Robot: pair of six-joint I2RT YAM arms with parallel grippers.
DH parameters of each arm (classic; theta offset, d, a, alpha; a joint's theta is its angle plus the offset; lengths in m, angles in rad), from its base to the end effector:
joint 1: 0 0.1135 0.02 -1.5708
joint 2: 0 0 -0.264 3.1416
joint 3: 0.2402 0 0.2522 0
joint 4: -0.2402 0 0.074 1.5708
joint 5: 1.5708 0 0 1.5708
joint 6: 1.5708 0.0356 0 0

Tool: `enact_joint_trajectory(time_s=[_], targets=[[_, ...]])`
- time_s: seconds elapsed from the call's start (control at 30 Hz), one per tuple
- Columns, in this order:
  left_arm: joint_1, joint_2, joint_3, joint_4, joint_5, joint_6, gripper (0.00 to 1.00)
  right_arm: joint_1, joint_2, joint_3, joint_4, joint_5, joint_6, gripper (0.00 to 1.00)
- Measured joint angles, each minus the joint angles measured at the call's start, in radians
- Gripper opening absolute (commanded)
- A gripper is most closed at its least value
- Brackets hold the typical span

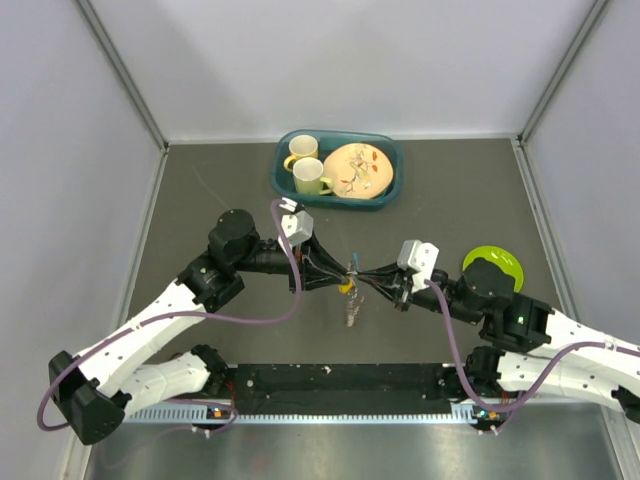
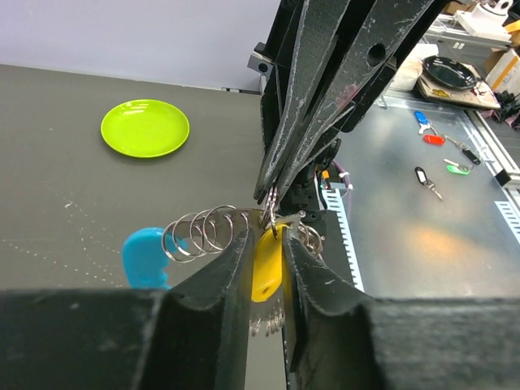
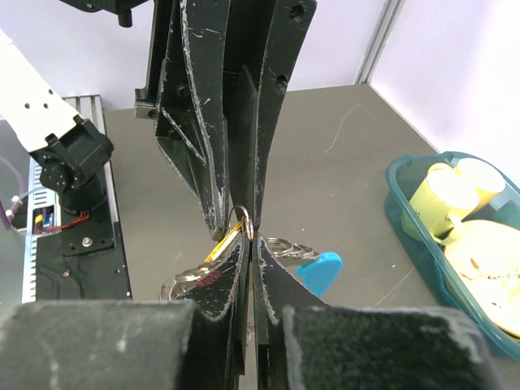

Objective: Remove the keys from the keyring

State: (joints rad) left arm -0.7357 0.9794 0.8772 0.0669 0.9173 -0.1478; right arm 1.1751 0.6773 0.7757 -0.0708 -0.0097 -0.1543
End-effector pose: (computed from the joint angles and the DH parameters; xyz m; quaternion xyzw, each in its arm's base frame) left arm 0.1428 -0.1674 0.3640 0.4812 0.5284 -0.5542 0.4268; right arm 0.0620 0.1493 0.3657 -0.4328 0.5467 0.3531 0.6238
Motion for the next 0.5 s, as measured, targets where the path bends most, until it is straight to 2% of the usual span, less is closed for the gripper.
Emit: enact_joint_trajectory(time_s=[0.17, 0.5], targets=[[0.000, 0.000, 0.003, -0.009, -0.002, 0.008, 0.00, 0.000, 0.000, 0.000, 0.004, 0.006, 0.001, 0.00], [-0.002, 0.001, 0.007, -0.015, -0.003, 0.006, 0.00, 0.000, -0.005, -0.018, 0.046, 0.029, 0.009, 0.00]])
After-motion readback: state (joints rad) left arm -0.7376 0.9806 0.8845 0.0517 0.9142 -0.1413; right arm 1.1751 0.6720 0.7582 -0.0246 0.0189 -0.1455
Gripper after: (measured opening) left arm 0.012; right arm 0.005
